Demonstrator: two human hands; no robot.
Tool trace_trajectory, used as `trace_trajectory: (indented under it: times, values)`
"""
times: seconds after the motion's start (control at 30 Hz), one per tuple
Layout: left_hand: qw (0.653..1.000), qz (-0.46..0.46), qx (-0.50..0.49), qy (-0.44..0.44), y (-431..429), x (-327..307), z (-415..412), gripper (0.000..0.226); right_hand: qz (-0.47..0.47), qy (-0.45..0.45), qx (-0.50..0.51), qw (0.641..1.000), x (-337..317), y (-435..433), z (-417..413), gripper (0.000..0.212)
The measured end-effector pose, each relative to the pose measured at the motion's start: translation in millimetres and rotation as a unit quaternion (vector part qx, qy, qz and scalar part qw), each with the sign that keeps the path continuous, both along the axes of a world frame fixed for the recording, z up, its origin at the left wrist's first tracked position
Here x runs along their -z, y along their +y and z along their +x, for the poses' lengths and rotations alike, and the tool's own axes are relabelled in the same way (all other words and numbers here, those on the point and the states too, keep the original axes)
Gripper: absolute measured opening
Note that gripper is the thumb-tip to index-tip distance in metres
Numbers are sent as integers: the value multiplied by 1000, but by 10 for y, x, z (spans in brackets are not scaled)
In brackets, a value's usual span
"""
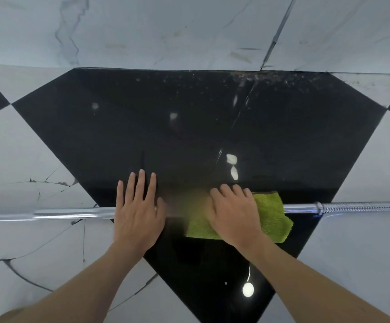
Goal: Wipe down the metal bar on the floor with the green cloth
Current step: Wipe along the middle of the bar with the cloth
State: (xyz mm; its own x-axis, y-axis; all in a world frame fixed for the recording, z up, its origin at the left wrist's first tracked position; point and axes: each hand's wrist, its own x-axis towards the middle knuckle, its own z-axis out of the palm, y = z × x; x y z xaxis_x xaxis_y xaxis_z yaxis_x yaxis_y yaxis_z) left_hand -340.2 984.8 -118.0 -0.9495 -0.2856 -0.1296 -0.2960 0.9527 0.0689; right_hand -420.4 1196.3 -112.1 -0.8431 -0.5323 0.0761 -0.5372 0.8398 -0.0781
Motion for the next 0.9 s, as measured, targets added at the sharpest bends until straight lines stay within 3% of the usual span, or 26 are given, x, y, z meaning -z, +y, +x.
trace_trajectory:
  times: [0.33, 0.6, 0.77, 0.9]
  values:
    - [1000, -8, 9, -6, 42, -5, 127, 64, 104, 18, 58, 993, -52, 1328, -381, 43]
    - [994, -50, -1, -95, 192, -211, 0, 66, 122, 22, 97, 987, -166, 1251, -313, 39]
    - [994, -35, 96, -33, 881, -517, -316, 62, 115, 17, 118, 986, -206, 1212, -249, 33]
    - [986, 17, 141, -85, 1420, -481, -582, 63, 134, 13, 145, 980, -231, 1177, -186, 35]
